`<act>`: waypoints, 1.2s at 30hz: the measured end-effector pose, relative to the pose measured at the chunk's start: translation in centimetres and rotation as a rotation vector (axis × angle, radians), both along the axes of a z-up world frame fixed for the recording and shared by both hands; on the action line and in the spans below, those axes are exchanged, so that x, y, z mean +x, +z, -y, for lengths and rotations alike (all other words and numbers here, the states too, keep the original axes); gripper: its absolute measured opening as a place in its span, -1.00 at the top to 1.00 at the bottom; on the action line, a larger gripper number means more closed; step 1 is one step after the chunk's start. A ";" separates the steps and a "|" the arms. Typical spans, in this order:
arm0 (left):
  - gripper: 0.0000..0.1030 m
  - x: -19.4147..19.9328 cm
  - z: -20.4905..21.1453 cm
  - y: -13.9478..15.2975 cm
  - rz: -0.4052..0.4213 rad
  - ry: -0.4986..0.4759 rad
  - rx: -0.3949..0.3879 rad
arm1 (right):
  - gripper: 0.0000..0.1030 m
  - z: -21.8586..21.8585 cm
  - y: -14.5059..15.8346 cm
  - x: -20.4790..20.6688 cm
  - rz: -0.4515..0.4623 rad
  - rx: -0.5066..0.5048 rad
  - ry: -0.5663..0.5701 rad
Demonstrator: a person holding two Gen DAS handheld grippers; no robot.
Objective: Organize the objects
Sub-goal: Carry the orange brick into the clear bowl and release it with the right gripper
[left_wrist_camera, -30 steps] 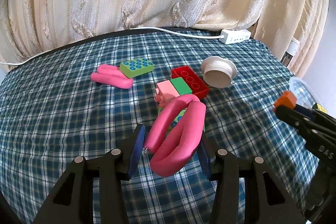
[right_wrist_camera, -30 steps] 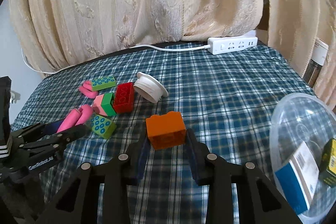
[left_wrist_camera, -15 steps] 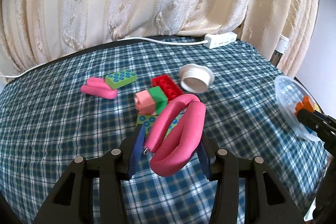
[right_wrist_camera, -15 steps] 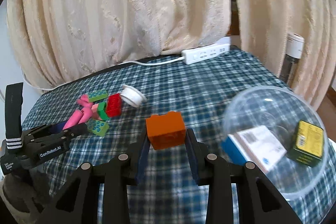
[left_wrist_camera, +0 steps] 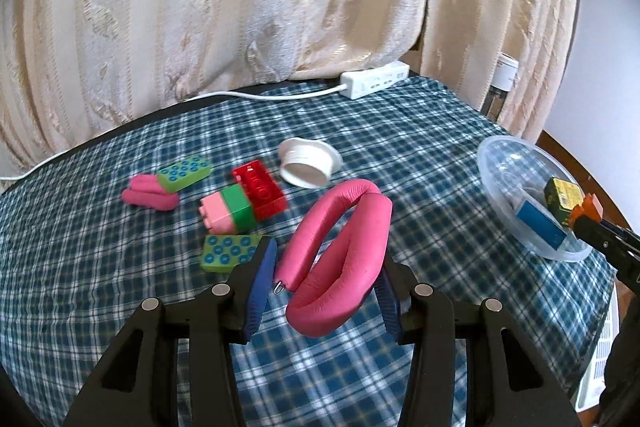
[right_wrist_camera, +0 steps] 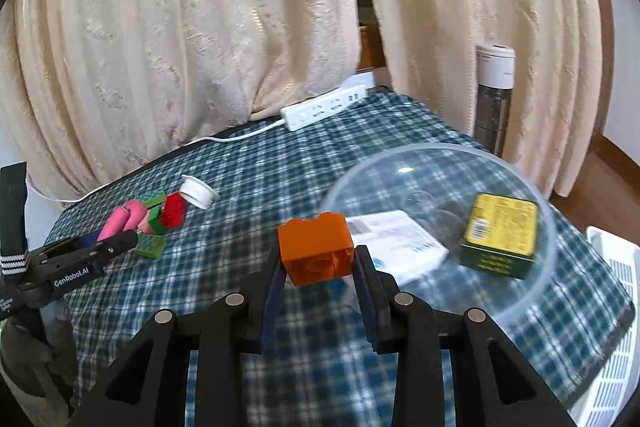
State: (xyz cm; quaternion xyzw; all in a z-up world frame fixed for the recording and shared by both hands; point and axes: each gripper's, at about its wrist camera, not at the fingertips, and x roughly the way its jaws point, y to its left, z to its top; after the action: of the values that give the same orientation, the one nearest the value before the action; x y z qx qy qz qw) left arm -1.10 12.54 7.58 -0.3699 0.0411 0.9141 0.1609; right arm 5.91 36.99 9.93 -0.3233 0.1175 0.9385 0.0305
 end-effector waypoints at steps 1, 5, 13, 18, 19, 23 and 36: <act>0.06 0.1 -0.3 0.0 0.000 -0.007 -0.001 | 0.30 -0.4 -0.1 0.3 0.003 0.000 -0.007; 0.06 0.4 -1.7 0.0 0.003 -0.031 -0.005 | 0.30 -1.5 -0.9 0.7 0.024 -0.011 -0.025; 0.06 1.2 -3.3 0.3 -0.003 -0.060 -0.015 | 0.30 -2.7 -2.4 0.0 0.051 -0.043 -0.036; 0.06 1.3 -3.9 0.4 -0.002 -0.066 -0.021 | 0.30 -3.2 -3.3 -1.1 0.065 -0.076 -0.031; 0.06 1.3 -4.1 0.3 -0.001 -0.069 -0.022 | 0.30 -3.2 -3.4 -1.3 0.067 -0.082 -0.032; 0.06 1.4 -4.7 0.1 0.004 -0.080 -0.029 | 0.30 -3.2 -3.7 -2.5 0.071 -0.085 -0.030; 0.06 1.2 -6.5 -0.3 0.030 -0.120 -0.034 | 0.30 -3.7 -4.6 -5.5 0.095 -0.087 -0.049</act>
State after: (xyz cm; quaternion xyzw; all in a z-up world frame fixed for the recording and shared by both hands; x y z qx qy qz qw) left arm 0.14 19.02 7.31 -0.3832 0.0764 0.8963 0.2097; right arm 0.42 40.73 5.30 -0.3653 0.1645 0.9151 0.0449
